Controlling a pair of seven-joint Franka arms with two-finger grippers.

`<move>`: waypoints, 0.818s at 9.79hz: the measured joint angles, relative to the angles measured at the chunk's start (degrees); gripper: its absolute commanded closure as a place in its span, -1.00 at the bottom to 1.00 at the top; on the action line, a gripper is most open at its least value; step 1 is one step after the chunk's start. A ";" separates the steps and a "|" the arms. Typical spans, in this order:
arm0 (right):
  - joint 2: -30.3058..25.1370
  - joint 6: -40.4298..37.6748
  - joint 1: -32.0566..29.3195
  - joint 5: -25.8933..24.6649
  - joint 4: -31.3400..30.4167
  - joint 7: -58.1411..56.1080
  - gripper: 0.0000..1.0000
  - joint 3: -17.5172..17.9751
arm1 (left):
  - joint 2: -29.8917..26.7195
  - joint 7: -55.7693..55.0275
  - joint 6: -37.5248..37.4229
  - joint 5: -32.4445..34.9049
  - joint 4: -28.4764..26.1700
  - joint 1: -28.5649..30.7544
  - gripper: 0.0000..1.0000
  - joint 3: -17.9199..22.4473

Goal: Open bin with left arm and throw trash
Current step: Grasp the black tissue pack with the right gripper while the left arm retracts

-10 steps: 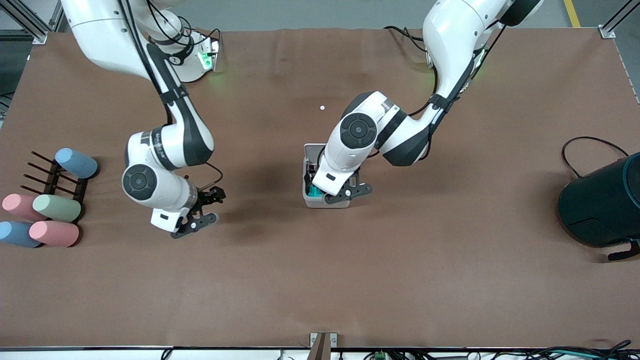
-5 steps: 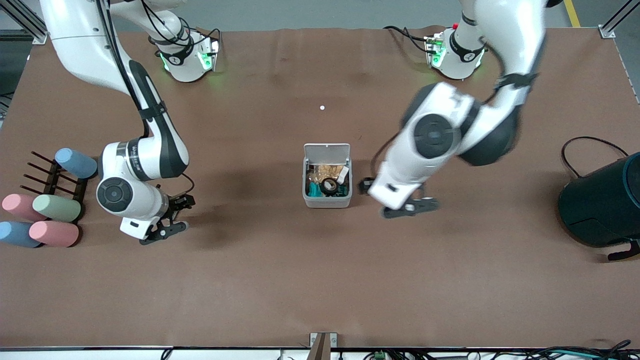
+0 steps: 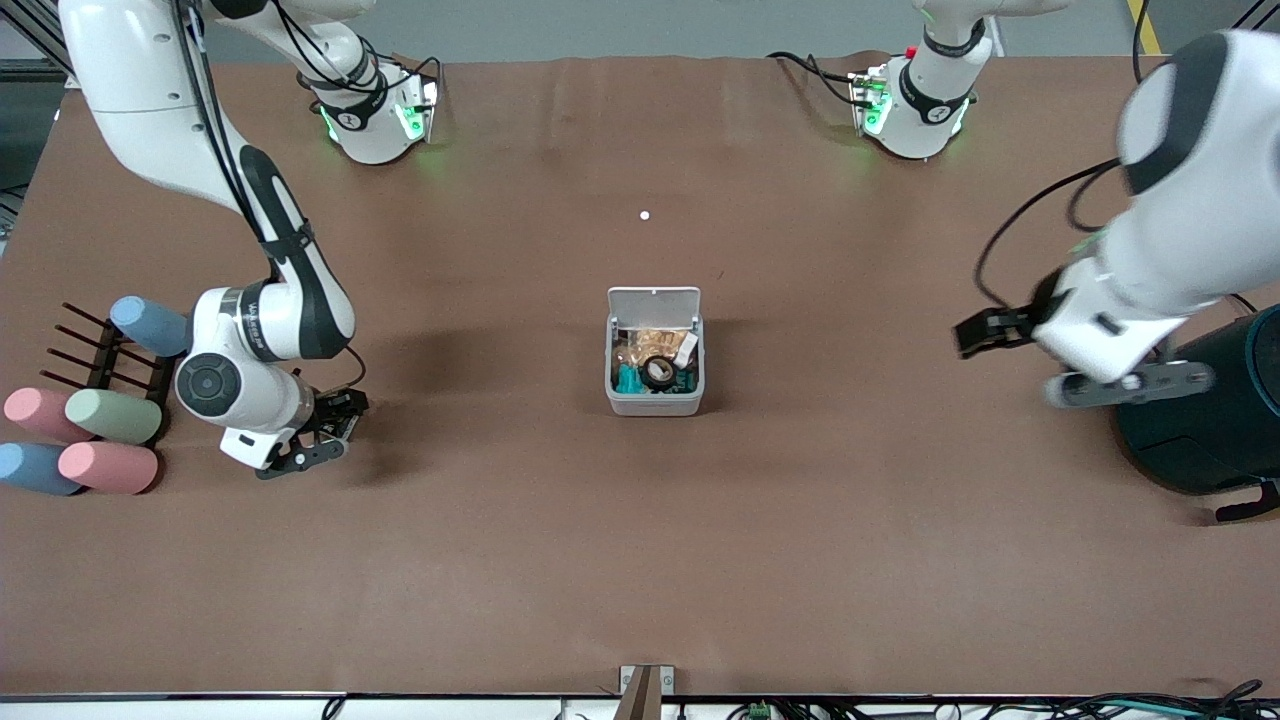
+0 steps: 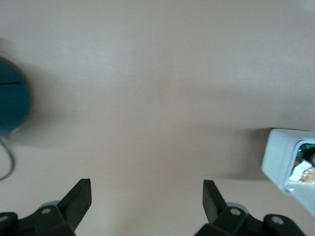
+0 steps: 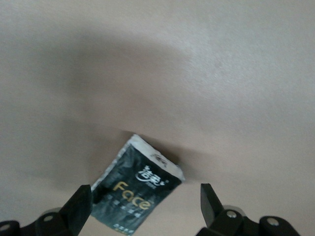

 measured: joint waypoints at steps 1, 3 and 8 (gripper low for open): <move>0.02 0.32 -0.53 0.03 -0.14 0.00 -0.79 0.07 | -1.95 1.52 -2.37 -0.17 0.00 2.31 -1.00 0.01; 0.08 1.15 -0.90 1.43 -0.64 0.05 -0.70 0.14 | -5.88 2.15 -7.20 -0.34 -0.29 4.24 -1.00 -0.01; 0.64 1.86 -0.89 7.08 -1.28 0.05 0.29 0.73 | -18.04 9.33 -4.37 -3.58 -13.47 -4.86 -1.00 13.09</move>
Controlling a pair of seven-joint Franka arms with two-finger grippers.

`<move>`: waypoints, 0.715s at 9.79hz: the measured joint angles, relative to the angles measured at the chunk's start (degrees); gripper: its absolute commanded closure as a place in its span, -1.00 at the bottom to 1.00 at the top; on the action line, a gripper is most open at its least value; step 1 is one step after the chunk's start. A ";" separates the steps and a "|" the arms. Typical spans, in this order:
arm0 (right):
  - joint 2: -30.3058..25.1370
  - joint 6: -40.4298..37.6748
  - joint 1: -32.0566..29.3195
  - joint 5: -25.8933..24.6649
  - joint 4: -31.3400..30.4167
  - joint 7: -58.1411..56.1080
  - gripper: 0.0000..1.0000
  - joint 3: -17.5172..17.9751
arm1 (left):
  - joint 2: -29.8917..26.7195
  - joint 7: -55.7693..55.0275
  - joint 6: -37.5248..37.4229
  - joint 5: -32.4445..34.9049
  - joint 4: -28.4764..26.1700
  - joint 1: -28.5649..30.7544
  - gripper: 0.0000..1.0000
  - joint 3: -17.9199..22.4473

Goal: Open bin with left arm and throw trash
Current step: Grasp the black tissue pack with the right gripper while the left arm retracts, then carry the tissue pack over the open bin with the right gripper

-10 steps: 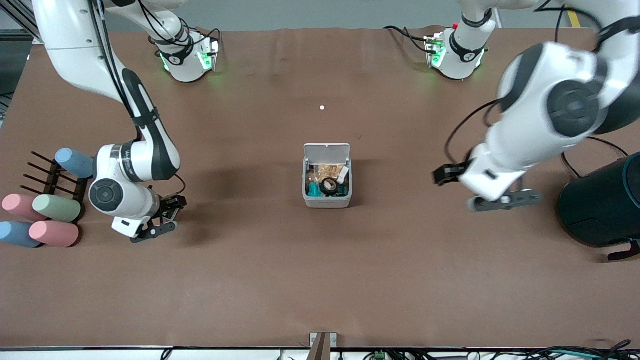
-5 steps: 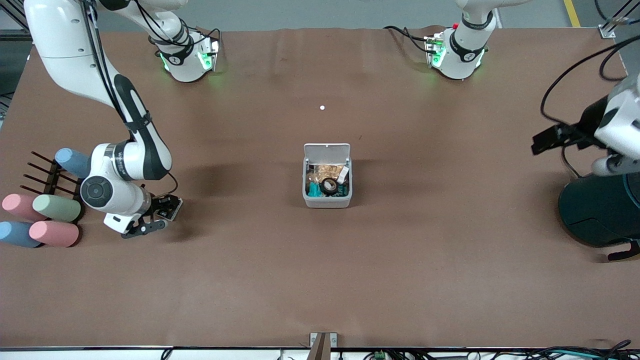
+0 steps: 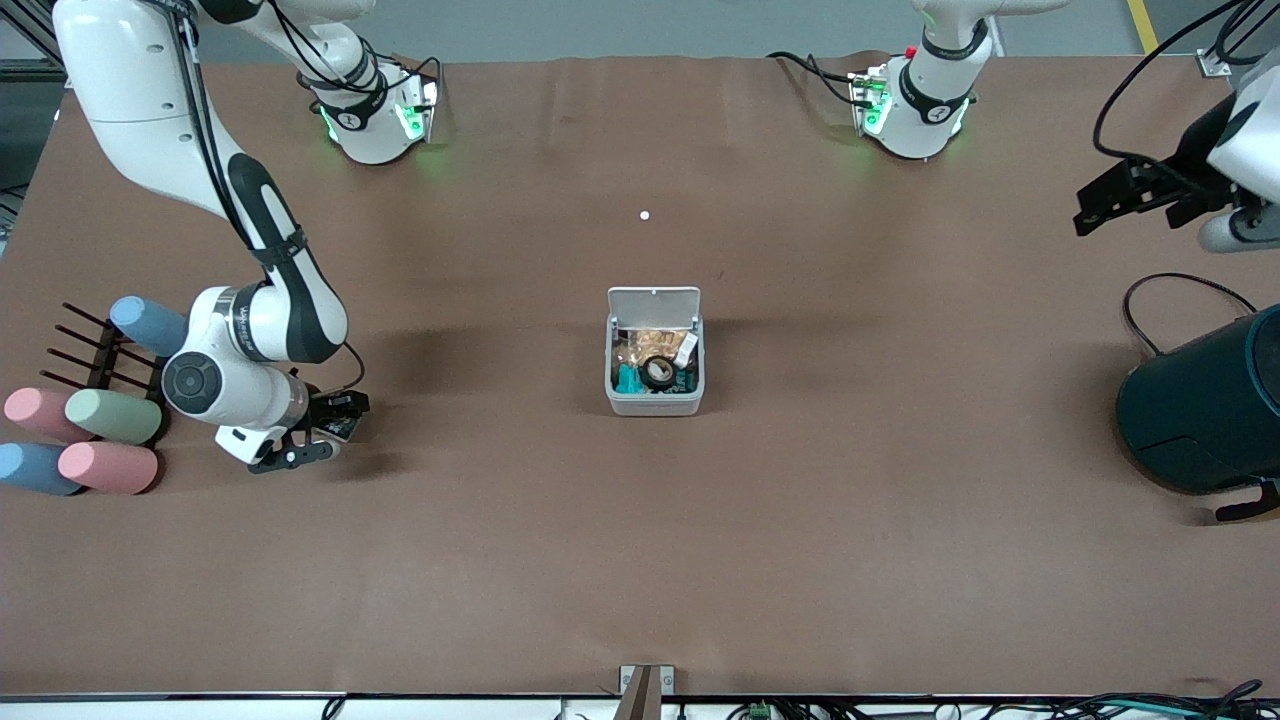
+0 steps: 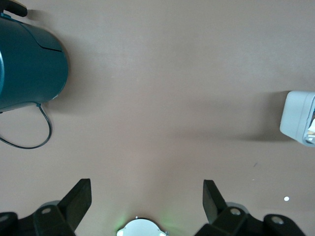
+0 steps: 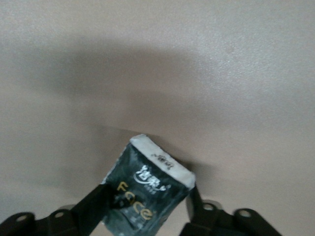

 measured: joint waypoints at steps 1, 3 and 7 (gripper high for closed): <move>-0.01 -0.03 -0.01 0.69 0.03 0.07 0.51 0.05 | -0.75 1.76 0.85 -0.15 -1.46 -0.05 -1.00 1.52; -0.07 -0.28 -0.01 1.27 0.22 0.13 0.61 0.00 | 0.59 2.30 2.41 -0.15 -1.18 -0.29 -1.00 1.75; -0.10 -13.72 0.17 11.39 7.65 0.17 0.58 0.65 | 5.61 2.30 2.86 -0.15 4.67 -0.76 -1.00 1.51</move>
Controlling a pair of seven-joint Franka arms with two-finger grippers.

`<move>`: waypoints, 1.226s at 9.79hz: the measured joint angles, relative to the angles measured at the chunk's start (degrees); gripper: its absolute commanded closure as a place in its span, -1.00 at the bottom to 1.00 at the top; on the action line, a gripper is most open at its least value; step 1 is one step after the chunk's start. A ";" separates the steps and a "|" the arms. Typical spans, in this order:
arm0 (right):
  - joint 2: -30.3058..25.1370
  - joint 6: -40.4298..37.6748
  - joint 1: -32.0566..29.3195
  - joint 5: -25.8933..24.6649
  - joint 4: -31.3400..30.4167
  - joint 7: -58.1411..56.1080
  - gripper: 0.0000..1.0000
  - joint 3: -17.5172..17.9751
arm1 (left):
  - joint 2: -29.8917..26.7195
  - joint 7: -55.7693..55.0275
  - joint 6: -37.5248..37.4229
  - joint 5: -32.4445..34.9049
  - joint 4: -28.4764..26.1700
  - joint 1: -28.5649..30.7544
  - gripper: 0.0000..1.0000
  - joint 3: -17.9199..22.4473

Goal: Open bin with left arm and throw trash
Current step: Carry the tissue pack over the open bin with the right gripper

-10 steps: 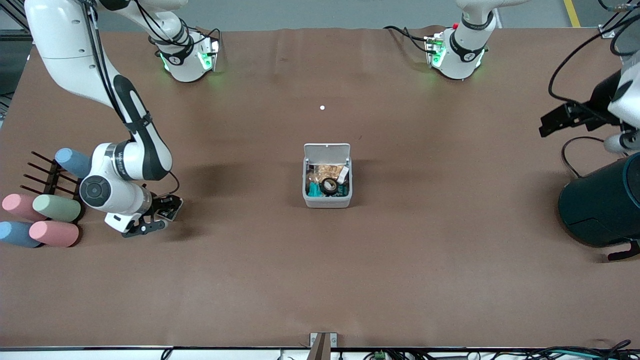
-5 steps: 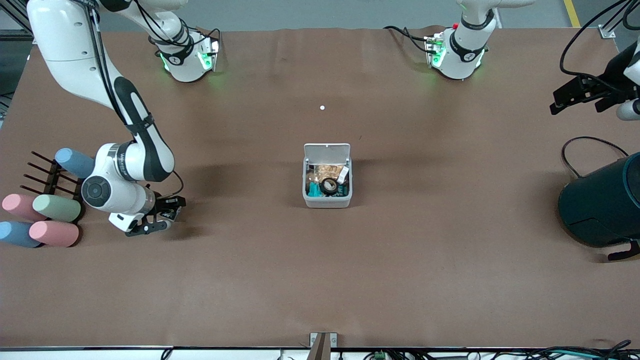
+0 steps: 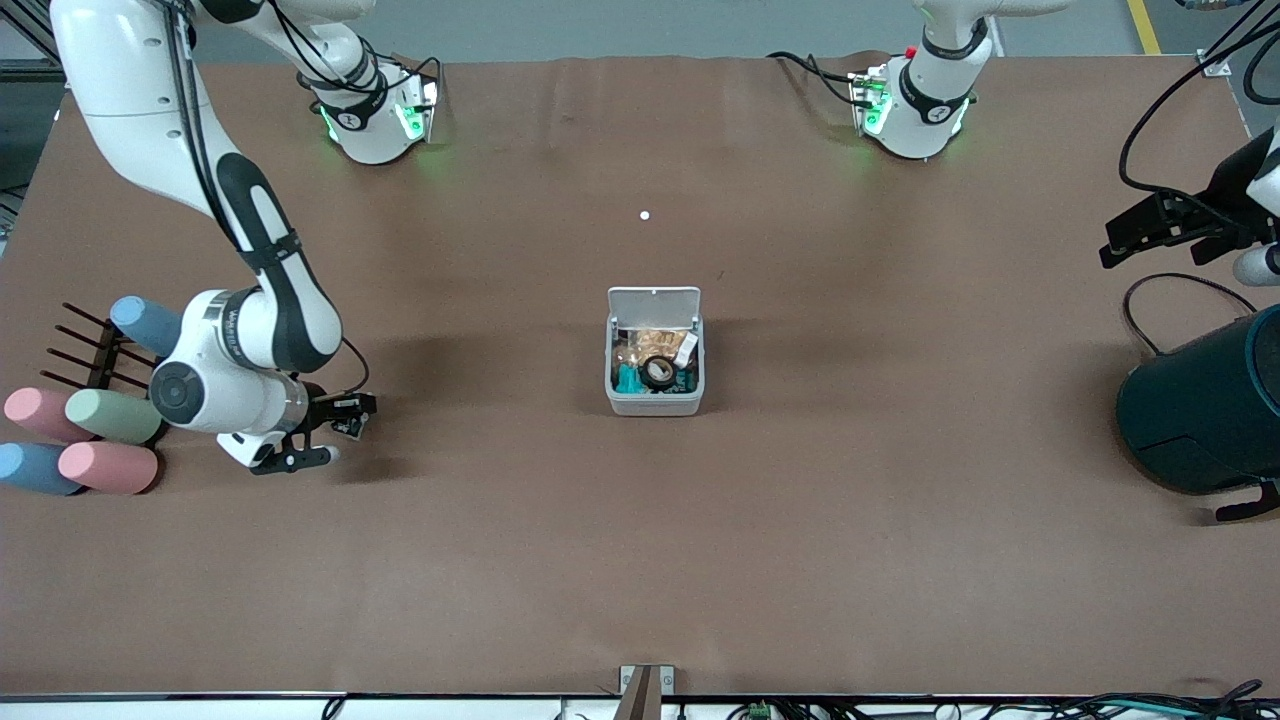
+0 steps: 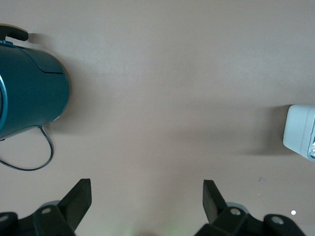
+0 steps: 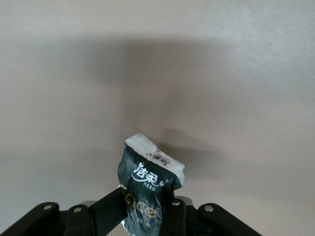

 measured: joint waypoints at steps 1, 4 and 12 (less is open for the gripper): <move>-0.13 -3.91 0.33 3.15 3.08 0.01 0.58 0.26 | 0.12 0.00 -0.01 0.02 0.14 0.00 -1.00 -0.22; -1.28 -5.77 5.70 6.98 5.59 11.61 0.57 1.18 | 0.12 0.14 -0.06 0.04 0.37 0.04 -1.00 -1.14; -3.73 -5.46 26.38 14.37 11.87 47.15 0.54 3.24 | 0.12 0.19 -0.17 0.04 0.52 0.30 -1.00 -1.39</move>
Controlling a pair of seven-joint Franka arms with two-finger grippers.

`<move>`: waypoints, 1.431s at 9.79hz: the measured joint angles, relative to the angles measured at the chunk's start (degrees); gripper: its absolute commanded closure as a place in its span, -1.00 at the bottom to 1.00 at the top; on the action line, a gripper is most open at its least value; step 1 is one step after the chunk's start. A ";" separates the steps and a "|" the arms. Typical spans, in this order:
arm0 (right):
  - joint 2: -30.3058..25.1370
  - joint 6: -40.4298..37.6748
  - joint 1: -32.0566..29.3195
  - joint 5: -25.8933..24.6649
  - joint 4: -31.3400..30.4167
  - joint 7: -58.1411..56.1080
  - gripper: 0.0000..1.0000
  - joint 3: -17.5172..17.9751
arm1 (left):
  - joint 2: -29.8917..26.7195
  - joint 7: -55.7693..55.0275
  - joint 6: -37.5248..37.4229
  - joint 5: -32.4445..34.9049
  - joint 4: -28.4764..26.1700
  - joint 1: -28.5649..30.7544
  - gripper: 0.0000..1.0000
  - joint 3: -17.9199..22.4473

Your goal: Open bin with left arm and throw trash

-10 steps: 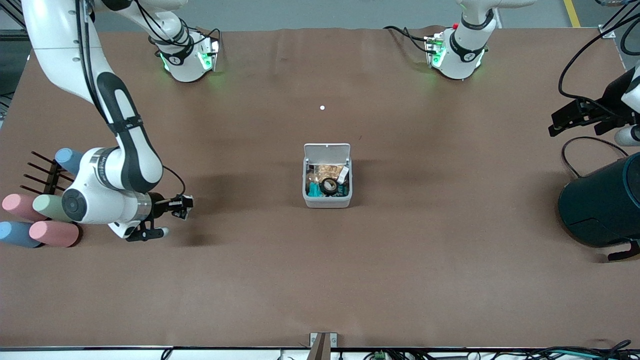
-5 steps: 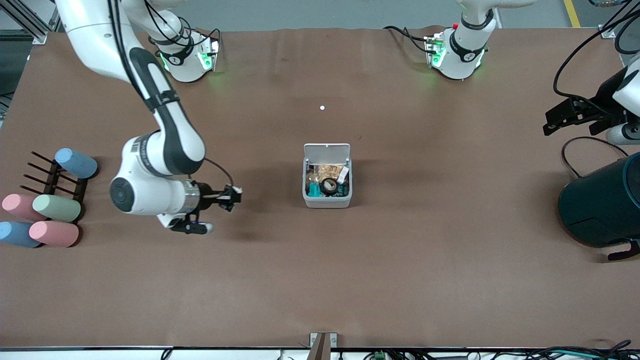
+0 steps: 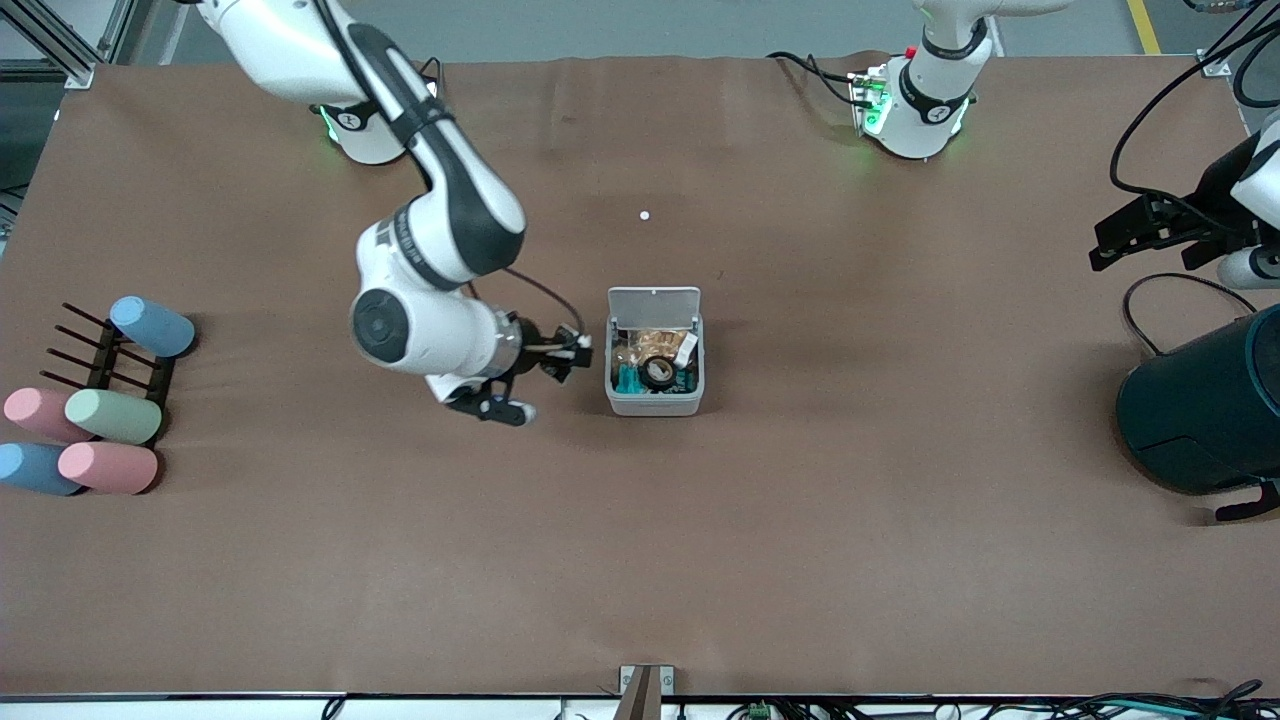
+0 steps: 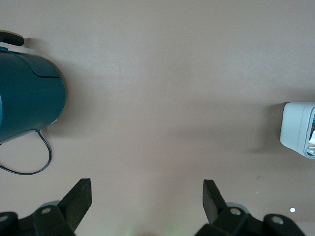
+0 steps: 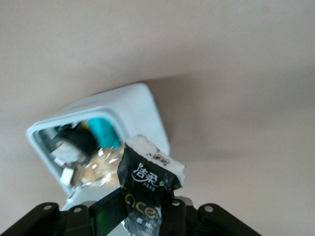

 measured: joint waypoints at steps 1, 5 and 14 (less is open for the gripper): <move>0.01 0.09 1.71 0.01 0.44 2.00 0.54 -0.01 | 0.00 0.00 0.00 0.00 0.01 0.07 -1.00 0.01; 0.07 5.65 6.57 0.01 0.51 6.99 0.42 -0.09 | 0.00 0.00 -0.01 0.00 0.05 0.26 -1.00 0.04; 1.70 9.39 7.13 -0.03 1.38 6.96 -0.59 -1.03 | 0.00 0.00 -0.01 0.00 0.43 0.40 -1.00 0.05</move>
